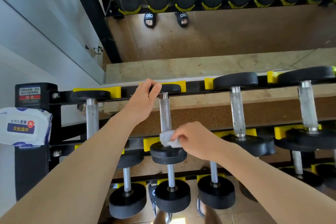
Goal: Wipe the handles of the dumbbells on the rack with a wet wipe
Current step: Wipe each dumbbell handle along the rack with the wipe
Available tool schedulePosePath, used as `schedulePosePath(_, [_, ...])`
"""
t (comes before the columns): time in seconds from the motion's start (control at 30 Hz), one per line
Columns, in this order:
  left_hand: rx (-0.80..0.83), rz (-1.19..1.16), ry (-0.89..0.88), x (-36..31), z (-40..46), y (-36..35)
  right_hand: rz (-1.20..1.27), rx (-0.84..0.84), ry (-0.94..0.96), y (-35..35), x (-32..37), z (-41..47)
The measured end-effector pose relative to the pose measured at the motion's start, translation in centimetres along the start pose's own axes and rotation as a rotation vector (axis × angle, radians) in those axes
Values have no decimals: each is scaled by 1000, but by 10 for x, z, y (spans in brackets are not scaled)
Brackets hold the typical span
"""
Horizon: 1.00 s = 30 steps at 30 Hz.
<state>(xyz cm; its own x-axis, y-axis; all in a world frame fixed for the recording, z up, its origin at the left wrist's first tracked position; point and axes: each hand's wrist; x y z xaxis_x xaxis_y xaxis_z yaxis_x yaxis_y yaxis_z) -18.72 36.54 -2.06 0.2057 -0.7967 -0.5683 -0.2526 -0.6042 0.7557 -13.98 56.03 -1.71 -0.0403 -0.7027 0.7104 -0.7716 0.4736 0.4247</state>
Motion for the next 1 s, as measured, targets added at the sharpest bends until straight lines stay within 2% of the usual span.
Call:
schedulePosePath(0.1, [-29, -6, 1, -2, -2, -2, 85, -80, -122, -13, -5, 0])
schedulePosePath(0.27, [-99, -40, 78, -13, 2, -12, 156, -86, -197, -16, 12, 6])
schedulePosePath(0.37, [-151, 171, 100, -18, 11, -15, 521, -44, -156, -1, 20, -5])
schedulePosePath(0.43, [-204, 400, 66, -21, 15, -11, 548, -173, -70, 19, 15, -9])
schedulePosePath(0.47, [-234, 464, 23, -29, 17, -11, 518, -289, -32, 33, 6, -12])
schedulePosePath(0.53, [-266, 452, -63, -54, 19, -13, 372, -498, 20, 62, -17, -20])
schedulePosePath(0.6, [-226, 365, -116, -85, 21, -20, 150, -604, 90, 85, -41, -28])
schedulePosePath(0.7, [-97, 266, -207, -128, 31, -43, -352, -550, 282, 106, -75, -34])
schedulePosePath(0.8, [-9, 231, -269, -158, 43, -67, -721, -431, 337, 119, -96, -32])
schedulePosePath(1.0, [28, 233, -275, -179, 55, -95, -858, -418, 495, 137, -115, -31])
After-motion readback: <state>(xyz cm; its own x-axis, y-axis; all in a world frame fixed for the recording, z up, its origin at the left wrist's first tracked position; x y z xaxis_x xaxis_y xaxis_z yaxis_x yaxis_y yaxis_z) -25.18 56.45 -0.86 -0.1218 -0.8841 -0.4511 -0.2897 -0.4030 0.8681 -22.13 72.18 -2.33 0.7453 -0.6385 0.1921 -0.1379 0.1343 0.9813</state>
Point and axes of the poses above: each hand's wrist, its own z-axis towards the middle knuckle, its own y-axis out of the back of the hand, x = y × z, and after that the axes turned 15 degrees about z, right-handed
